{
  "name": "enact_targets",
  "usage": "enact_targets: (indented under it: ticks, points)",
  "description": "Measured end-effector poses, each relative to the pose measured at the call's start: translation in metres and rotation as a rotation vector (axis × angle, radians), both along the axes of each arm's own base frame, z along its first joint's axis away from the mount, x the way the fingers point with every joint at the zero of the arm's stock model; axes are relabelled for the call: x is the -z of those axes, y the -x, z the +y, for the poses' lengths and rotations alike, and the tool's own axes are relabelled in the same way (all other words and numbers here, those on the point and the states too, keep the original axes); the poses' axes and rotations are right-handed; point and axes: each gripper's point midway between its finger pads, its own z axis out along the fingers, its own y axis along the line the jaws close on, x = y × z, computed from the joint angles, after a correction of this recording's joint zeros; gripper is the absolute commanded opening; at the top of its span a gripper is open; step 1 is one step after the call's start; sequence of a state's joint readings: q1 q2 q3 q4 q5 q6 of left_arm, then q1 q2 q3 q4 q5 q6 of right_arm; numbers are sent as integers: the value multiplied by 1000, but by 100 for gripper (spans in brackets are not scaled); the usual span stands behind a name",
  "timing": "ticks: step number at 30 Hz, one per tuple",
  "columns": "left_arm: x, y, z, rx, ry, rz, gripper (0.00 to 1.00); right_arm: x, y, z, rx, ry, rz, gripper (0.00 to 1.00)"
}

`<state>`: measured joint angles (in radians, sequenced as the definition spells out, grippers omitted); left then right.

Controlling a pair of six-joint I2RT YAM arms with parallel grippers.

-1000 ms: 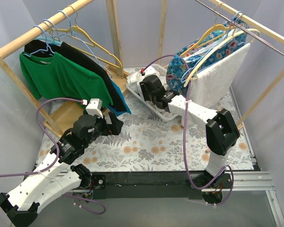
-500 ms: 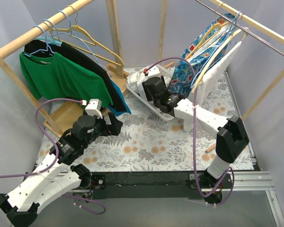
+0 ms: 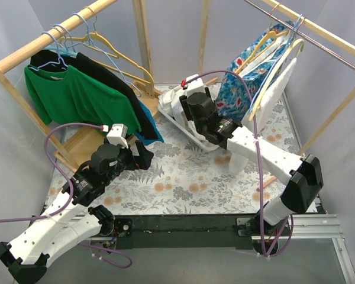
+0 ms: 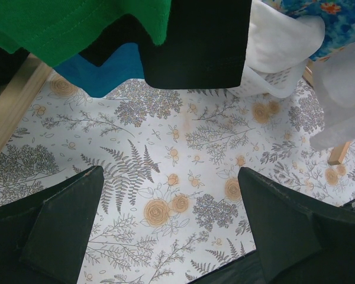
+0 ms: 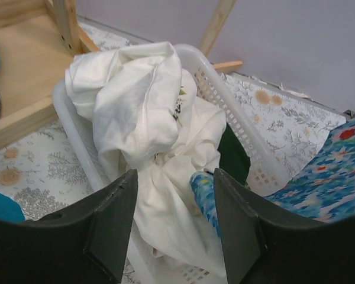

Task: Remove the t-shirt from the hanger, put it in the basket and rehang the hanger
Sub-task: Place the T-shirt in the bin.

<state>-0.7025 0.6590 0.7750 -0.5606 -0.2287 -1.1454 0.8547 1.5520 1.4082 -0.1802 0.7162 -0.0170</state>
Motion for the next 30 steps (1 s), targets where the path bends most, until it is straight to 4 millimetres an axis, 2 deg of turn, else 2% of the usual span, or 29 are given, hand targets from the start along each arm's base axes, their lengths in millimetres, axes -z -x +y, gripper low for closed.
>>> enact_targets:
  ticks: [7, 12, 16, 22, 26, 30]
  points:
    - [0, 0, 0, 0, 0, 1, 98, -58, 11, -4, -34, -105, -128, 61]
    - [0, 0, 0, 0, -1, 1, 98, -81, 32, -1, -138, -165, -193, 61]
    - [0, 0, 0, 0, -1, 0, 98, -72, 57, 21, -303, -136, -199, 61]
    - [0, 0, 0, 0, 0, 1, 98, -30, 95, 55, -508, -54, -150, 61]
    - [0, 0, 0, 0, 0, 1, 98, -8, 108, 62, -555, -25, -115, 61]
    - [0, 0, 0, 0, 0, 0, 98, -3, 109, 62, -553, -26, -104, 61]
